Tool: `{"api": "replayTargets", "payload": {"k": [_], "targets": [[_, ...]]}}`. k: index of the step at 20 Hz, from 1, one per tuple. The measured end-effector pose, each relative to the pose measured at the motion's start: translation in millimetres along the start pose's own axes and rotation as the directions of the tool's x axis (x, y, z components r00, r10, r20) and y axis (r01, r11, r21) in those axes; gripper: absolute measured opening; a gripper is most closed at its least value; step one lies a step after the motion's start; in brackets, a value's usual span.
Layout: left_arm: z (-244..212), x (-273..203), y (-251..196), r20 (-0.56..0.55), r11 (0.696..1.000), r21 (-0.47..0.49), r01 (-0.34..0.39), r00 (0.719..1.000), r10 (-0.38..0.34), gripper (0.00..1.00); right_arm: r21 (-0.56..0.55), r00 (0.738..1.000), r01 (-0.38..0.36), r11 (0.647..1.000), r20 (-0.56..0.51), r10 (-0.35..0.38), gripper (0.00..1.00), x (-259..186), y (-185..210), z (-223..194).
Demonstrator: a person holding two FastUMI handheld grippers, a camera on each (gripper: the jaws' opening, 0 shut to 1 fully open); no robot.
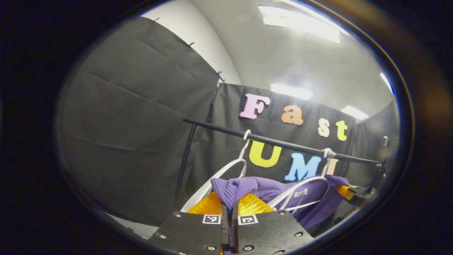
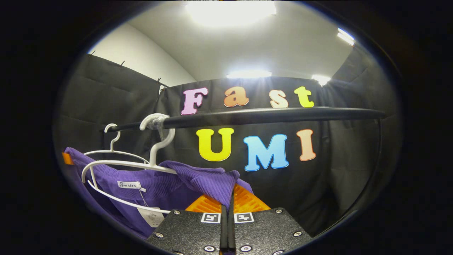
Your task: Grasp the clothes on the hanger with both hands and then place them into the laundry hamper below.
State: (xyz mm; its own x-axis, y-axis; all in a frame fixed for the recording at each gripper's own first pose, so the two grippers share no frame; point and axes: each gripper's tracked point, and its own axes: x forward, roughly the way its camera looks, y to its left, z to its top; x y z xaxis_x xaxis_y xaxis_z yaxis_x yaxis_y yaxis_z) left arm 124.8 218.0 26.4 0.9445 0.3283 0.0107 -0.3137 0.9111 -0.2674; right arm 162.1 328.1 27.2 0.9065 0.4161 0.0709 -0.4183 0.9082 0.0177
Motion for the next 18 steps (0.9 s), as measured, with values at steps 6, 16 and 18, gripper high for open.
{"api": "replayTargets", "payload": {"k": [6, 16, 18], "targets": [[-43.1, 11.2, 11.9, -0.065, 0.996, -0.055, 0.069, 0.995, -0.072, 0.02, -0.089, 0.996, 0.085, 0.992, 0.027, -0.082, 0.00, -0.3, -4.8, 5.3], [-87.4, 13.3, -21.6, -0.120, 0.995, -0.027, 0.093, 0.988, -0.096, 0.03, -0.117, 0.993, 0.096, 0.988, 0.081, -0.087, 0.00, 6.0, -12.5, 11.1], [-92.2, 18.5, -33.6, -0.119, 0.995, -0.029, 0.091, 0.988, -0.094, 0.02, -0.139, 0.992, 0.093, 0.986, 0.098, -0.079, 0.00, 16.7, -20.0, 15.4]]}}
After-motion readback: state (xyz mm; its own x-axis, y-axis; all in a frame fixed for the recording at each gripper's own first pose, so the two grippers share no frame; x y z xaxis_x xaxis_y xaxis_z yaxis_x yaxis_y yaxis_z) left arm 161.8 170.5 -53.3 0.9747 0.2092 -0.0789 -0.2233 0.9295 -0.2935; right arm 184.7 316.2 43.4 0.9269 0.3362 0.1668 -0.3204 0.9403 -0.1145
